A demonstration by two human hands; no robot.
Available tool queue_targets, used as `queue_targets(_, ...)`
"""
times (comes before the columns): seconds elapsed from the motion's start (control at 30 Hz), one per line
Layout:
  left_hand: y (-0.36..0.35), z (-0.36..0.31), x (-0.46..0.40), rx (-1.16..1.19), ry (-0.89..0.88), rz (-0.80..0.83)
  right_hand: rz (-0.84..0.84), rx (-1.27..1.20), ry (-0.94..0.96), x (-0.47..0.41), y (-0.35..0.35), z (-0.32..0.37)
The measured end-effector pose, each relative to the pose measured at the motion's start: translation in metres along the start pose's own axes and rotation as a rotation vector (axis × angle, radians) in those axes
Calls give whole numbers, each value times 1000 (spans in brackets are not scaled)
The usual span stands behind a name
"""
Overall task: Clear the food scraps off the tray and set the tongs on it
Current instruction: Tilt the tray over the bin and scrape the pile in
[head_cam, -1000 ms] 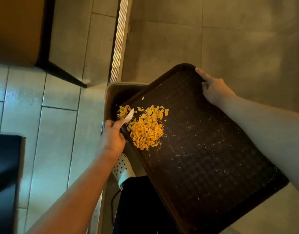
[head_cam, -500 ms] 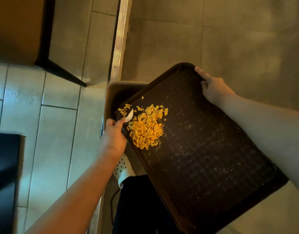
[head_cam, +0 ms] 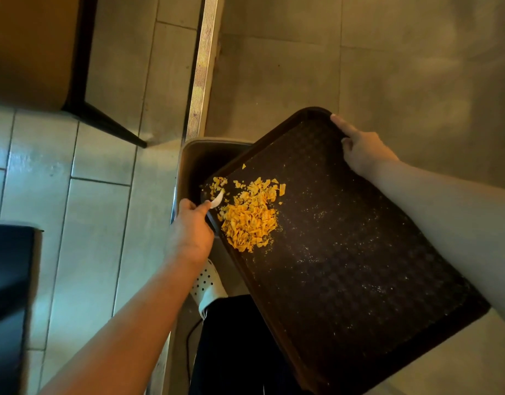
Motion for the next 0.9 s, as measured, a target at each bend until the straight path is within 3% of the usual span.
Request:
queue_targets(0.13, 10, 22, -5, 219, 230, -85, -5, 12, -2, 1, -1, 2)
queue_targets(0.33, 3, -19, -14, 160, -4, -20, 6, -1, -6, -1, -3, 3)
queue_targets(0.57, -2, 9, -14, 221, 126, -53, 3, 2, -7, 3, 1, 1)
queue_targets(0.63, 7, 10, -3, 204, 32, -105, 2, -6, -8, 3, 2, -2)
queue_targets(0.77, 9, -9, 26, 226, -423, -132, -12, -21, 1, 1, 4, -7)
queue_targets(0.9, -5, 3, 38, 138, -554, -110, -16, -40, -8, 0, 5, -11)
Point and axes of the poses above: each hand's wrist, its own x-axis away from the middle knuckle, its own y-axis out of the back of the hand, z = x × y, the point moved 10 cm from there along -x, towards the middle knuckle, and after that the axes turned 4 degrees about -y, right-handed, at the moved point
